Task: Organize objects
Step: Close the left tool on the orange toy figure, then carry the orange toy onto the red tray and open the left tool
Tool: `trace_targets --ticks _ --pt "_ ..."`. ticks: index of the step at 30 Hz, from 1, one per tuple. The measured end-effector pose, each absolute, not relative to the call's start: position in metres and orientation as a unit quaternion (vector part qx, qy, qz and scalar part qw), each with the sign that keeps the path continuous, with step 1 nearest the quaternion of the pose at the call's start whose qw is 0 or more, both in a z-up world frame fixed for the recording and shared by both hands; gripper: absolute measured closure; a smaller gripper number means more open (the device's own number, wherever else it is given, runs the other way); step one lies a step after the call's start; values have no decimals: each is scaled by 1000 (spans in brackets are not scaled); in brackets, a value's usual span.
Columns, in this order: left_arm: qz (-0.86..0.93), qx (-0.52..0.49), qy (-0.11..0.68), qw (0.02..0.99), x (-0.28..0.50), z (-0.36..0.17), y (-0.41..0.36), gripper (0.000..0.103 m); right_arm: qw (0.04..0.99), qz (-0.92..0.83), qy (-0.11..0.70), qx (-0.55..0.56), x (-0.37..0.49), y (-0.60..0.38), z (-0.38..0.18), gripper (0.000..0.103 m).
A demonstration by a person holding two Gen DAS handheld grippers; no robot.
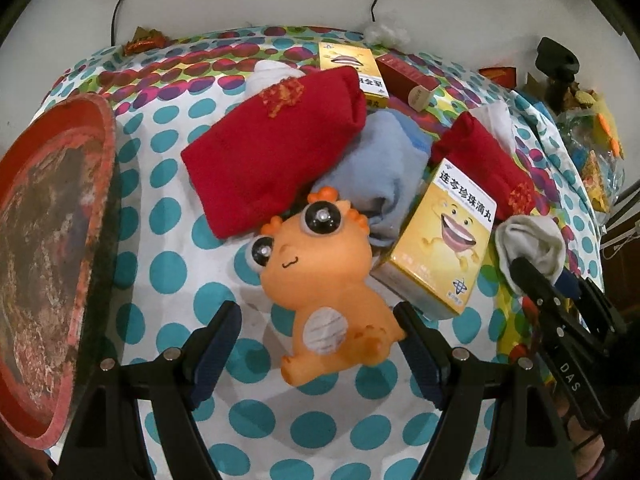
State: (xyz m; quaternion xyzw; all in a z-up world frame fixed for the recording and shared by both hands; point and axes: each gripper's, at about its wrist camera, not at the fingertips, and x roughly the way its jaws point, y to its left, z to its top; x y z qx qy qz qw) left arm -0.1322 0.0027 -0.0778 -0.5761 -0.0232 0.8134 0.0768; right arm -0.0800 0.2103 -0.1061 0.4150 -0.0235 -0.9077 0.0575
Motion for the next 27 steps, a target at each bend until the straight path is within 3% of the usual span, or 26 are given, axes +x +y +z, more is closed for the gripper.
trace_targets --ticks 3,4,5,27 --pt "815 -572 -22 89 -129 -76 6 39 58 -908 -24 415 -80 210 -106 63" --pt "815 -571 -22 96 -127 -75 8 50 57 -908 -24 415 -80 210 -107 63" --pt "815 -571 -15 96 -126 -74 10 51 57 -908 -24 415 -80 210 -107 63" --pt "830 -548 16 103 -89 -38 -14 52 53 -908 -19 416 -78 211 -109 61"
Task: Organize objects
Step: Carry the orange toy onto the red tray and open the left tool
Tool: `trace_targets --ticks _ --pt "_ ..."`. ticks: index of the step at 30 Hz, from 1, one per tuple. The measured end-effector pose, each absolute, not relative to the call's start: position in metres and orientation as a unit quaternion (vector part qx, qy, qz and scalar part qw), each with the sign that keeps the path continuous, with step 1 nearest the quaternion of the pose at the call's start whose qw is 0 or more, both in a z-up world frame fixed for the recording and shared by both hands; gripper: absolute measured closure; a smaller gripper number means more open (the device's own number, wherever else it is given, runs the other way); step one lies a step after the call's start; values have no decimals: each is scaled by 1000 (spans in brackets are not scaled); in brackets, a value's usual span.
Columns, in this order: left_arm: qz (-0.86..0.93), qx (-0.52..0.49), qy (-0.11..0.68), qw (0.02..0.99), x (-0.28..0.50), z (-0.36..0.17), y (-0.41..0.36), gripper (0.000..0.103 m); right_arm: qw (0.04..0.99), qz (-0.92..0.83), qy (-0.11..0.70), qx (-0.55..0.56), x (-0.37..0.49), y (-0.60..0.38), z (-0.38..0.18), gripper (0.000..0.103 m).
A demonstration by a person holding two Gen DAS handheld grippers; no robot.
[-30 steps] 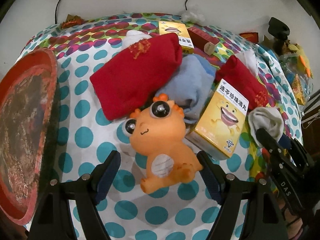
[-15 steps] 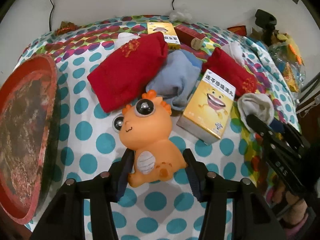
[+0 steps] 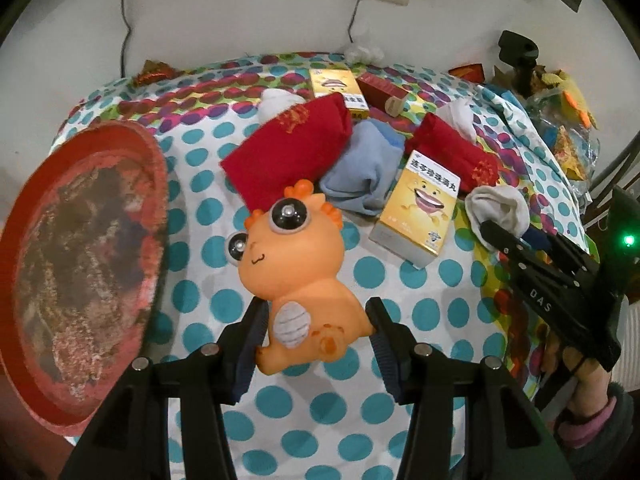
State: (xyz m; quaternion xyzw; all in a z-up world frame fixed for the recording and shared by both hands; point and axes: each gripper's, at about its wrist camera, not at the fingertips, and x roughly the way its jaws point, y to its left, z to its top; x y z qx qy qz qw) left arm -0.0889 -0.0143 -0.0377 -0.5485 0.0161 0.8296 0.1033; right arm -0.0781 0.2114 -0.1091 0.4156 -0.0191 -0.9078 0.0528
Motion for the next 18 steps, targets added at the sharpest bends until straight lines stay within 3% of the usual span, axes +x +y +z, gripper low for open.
trace_targets --ticks 18 --pt "842 -539 -13 26 -83 -22 -102 51 42 -907 -5 418 -78 208 -109 61"
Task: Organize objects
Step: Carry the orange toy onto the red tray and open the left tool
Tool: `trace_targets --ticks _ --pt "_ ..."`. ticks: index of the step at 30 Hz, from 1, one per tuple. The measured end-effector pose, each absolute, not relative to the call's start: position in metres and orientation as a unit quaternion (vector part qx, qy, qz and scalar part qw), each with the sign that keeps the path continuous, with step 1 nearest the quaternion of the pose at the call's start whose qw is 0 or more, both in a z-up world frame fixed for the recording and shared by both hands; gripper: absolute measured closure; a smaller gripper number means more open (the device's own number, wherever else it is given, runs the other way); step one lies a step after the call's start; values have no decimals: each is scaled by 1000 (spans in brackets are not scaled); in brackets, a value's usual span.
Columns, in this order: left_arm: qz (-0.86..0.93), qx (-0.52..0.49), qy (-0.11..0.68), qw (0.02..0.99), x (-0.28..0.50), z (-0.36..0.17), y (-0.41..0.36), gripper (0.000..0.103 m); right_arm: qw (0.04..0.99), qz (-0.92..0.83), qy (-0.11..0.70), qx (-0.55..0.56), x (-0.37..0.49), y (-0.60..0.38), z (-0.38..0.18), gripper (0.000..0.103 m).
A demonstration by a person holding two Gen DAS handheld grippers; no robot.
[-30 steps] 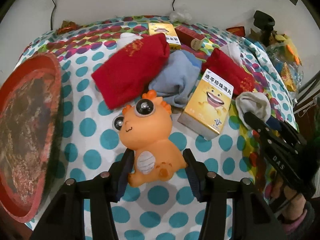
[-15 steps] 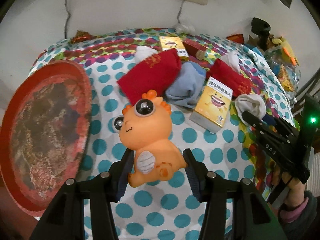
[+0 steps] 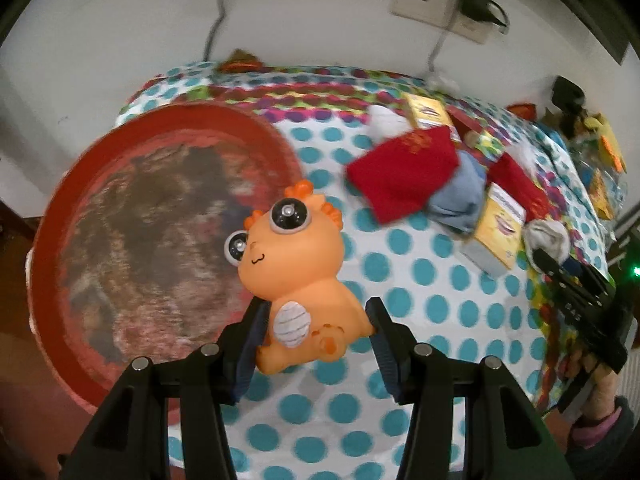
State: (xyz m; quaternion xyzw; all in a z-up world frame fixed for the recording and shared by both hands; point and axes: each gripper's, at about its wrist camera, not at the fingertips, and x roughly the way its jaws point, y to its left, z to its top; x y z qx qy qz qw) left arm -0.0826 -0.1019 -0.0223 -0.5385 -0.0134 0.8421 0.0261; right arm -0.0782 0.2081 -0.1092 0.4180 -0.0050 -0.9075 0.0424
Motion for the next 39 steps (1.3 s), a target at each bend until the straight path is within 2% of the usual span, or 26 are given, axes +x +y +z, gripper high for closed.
trace_targets --ticks 20,39 --pt "825 -554 -52 -99 -85 -56 -254 51 27 -906 17 422 -80 202 -110 59" --pt "815 -560 -45 -139 -91 -70 -303 49 22 -905 16 424 -80 202 -110 56"
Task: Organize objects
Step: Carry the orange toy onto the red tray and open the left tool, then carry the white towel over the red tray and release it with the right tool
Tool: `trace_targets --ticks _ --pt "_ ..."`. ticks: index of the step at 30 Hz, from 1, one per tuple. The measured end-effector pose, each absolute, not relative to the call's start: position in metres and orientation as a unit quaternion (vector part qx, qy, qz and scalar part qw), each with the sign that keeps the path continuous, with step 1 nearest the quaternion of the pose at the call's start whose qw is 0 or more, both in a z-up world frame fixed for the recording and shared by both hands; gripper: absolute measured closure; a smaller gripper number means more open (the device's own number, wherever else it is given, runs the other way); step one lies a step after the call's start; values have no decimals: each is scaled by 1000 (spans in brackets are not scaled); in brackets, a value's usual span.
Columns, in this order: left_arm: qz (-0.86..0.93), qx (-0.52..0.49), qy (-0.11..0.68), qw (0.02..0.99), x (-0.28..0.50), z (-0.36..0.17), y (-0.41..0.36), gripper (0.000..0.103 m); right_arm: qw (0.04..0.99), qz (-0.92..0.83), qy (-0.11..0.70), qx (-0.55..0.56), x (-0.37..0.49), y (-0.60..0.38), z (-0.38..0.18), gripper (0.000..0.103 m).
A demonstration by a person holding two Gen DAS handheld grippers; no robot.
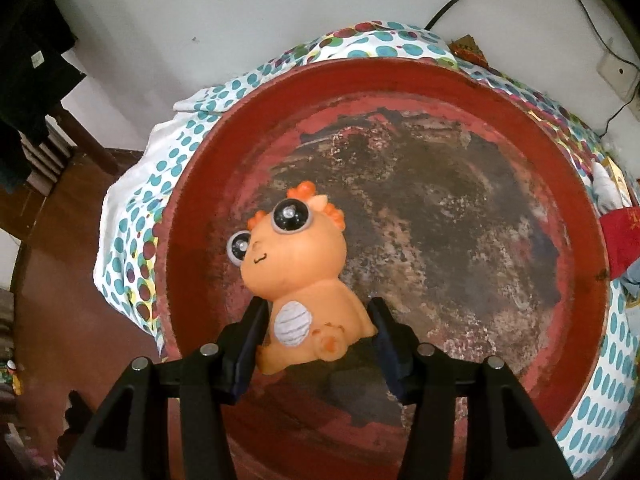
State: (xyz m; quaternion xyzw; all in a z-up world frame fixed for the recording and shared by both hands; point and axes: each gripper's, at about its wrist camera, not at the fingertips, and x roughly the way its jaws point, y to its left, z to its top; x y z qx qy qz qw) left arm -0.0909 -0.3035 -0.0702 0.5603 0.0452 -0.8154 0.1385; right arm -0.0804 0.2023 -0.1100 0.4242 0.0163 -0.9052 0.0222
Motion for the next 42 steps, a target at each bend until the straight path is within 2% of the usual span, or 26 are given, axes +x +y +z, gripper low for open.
trace_targets --ticks 6,8,14,24,29,35,42 --pt "-817 556 33 148 -92 -66 -302 48 22 -905 17 424 -81 202 -110 56" --pt "-816 557 31 154 -91 -64 -304 45 22 -905 17 424 -80 203 -110 56" --pt "-817 556 48 143 -82 -55 -303 44 21 -905 18 424 -80 203 -110 56" --pt "-846 513 66 129 -35 -24 -266 44 22 -905 17 424 -80 204 -110 56" --pt "-858 499 45 114 -13 -23 -231 44 23 -905 17 423 -80 203 -110 56" --pt "-868 487 3 92 2 -27 -203 44 20 -907 28 419 -77 198 -108 64" --pt "-882 462 -24 87 14 -27 -200 43 12 -910 9 414 -63 189 -94 65"
